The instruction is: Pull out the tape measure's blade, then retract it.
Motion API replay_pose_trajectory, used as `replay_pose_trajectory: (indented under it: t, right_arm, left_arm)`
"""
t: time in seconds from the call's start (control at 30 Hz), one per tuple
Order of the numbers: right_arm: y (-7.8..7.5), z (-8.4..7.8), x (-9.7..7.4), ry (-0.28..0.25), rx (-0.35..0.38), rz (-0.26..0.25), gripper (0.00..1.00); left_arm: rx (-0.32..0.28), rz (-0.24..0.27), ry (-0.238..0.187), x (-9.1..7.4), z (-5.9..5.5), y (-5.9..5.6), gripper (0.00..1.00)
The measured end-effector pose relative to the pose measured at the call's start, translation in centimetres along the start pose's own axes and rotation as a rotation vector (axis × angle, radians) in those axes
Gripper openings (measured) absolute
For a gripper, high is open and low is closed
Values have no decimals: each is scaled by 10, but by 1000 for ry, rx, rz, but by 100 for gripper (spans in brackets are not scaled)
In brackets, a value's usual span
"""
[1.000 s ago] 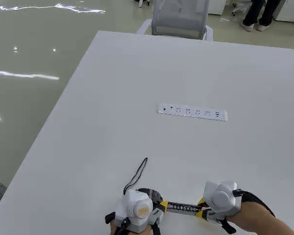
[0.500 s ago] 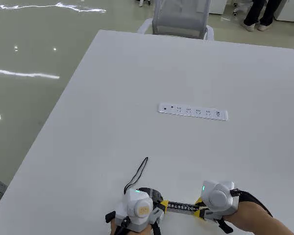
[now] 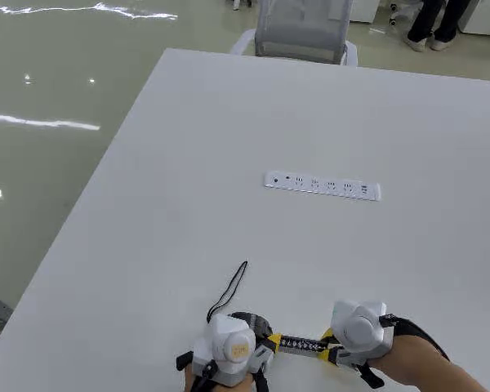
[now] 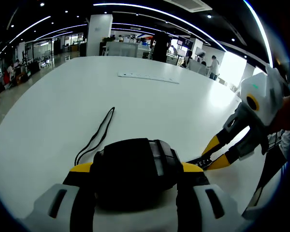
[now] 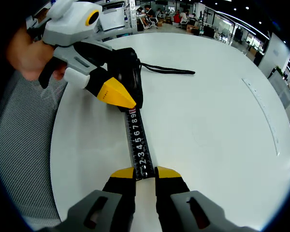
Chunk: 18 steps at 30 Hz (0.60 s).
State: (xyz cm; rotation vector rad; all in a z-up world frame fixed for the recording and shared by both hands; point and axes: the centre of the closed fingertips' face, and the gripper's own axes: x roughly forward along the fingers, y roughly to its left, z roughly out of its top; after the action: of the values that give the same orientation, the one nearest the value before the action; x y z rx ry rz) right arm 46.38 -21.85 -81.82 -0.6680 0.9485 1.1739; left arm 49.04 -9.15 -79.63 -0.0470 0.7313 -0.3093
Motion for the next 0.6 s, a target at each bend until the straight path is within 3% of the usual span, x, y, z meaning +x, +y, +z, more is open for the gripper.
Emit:
replay_pose_trajectory:
  t: [0.6]
  right_arm:
    - [3, 9, 4, -6, -4, 4, 14]
  left_arm:
    - [2, -3, -9, 0, 0, 1, 65]
